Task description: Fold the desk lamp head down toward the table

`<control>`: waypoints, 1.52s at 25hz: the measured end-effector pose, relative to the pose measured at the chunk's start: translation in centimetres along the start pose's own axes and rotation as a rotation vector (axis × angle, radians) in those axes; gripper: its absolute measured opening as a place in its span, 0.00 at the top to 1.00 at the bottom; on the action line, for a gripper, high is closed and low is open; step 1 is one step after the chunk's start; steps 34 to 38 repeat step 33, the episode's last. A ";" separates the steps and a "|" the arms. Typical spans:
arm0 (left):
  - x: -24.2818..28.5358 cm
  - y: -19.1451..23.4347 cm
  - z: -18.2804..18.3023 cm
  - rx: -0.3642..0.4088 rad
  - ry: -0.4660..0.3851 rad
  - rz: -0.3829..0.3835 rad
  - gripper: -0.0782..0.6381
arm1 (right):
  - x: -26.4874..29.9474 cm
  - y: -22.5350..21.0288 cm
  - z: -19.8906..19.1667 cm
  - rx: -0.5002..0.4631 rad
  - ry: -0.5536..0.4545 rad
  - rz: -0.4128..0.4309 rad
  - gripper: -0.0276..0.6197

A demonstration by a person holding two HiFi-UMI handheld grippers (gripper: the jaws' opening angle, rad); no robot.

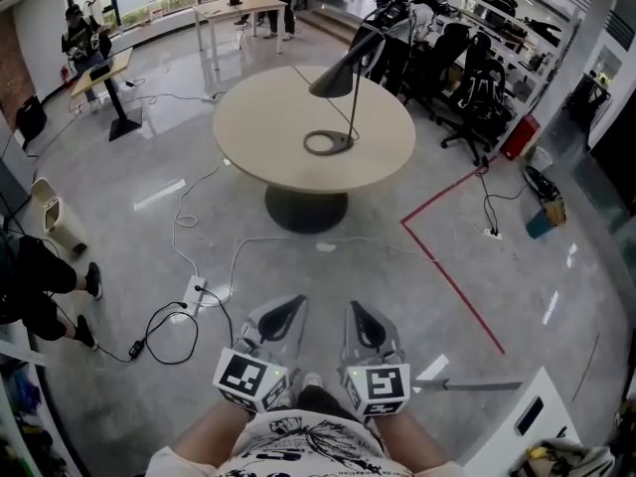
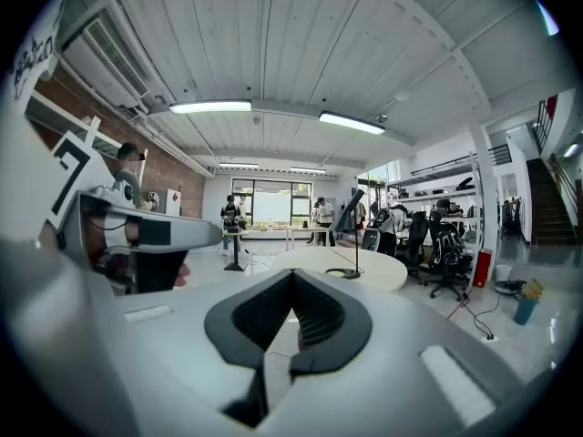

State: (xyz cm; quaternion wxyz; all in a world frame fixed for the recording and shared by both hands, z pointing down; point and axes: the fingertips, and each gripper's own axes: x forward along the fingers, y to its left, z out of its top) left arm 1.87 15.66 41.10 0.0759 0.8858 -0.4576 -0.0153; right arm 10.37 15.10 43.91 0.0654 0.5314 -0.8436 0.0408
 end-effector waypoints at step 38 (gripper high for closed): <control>-4.7 0.9 3.3 0.005 -0.086 -0.027 0.88 | -0.9 5.2 2.2 -0.059 -0.027 0.002 0.95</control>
